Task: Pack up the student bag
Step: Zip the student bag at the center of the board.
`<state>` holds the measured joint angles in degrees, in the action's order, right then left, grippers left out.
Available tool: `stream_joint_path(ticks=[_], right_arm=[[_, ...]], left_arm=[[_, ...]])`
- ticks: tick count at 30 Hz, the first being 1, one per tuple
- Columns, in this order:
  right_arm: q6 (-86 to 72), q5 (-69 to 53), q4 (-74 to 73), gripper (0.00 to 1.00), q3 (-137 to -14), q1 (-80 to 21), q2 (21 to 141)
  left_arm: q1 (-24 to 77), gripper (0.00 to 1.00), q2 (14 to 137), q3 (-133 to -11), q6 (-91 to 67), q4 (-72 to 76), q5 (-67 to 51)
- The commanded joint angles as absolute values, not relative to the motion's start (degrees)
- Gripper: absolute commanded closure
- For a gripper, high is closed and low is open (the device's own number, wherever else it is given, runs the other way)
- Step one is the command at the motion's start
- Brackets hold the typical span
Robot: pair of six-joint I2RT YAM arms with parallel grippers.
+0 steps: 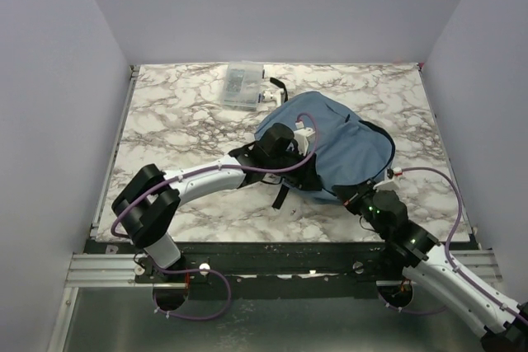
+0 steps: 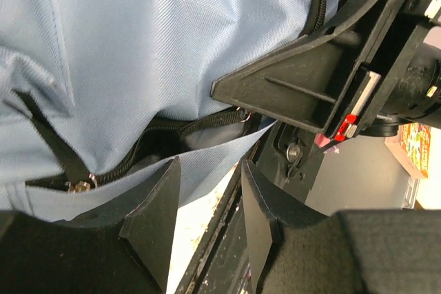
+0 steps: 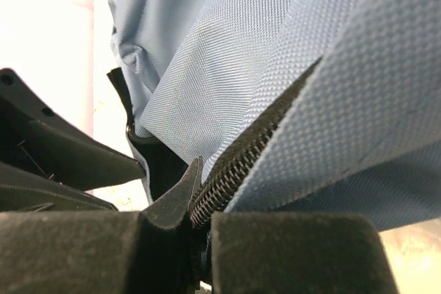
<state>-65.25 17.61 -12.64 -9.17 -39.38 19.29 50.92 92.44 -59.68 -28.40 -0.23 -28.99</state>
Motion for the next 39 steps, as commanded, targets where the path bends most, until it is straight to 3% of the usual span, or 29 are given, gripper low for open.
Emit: stream_joint_path(ticks=[1,12,17,24,33,39], right_arm=[[-52.51,23.93,-0.62,0.99,-7.69,-39.26,15.43],[-47.24,26.83,4.19,0.99,-6.71,-39.24,13.8],[-52.3,30.62,3.17,0.99,-9.62,-39.25,15.17],[-63.05,32.86,-1.55,0.99,-14.29,-39.28,17.76],[-72.62,25.82,-15.45,0.99,-20.76,-39.26,22.25],[-63.93,23.2,-4.15,0.99,-9.99,-39.28,10.55]], left_arm=[[51.43,0.58,94.59,-63.77,-25.57,2.1,-30.18],[50.38,0.6,95.75,-69.03,-26.39,2.69,-31.4],[52.22,0.79,98.4,-66.31,-26.26,4.25,-35.16],[56.61,0.85,93.65,-52.81,-25.91,12.05,-30.56],[56.98,0.84,95.51,-50.81,-26.74,14.6,-28.04],[56.16,0.69,88.51,-51.37,-28.57,17.7,-34.96]])
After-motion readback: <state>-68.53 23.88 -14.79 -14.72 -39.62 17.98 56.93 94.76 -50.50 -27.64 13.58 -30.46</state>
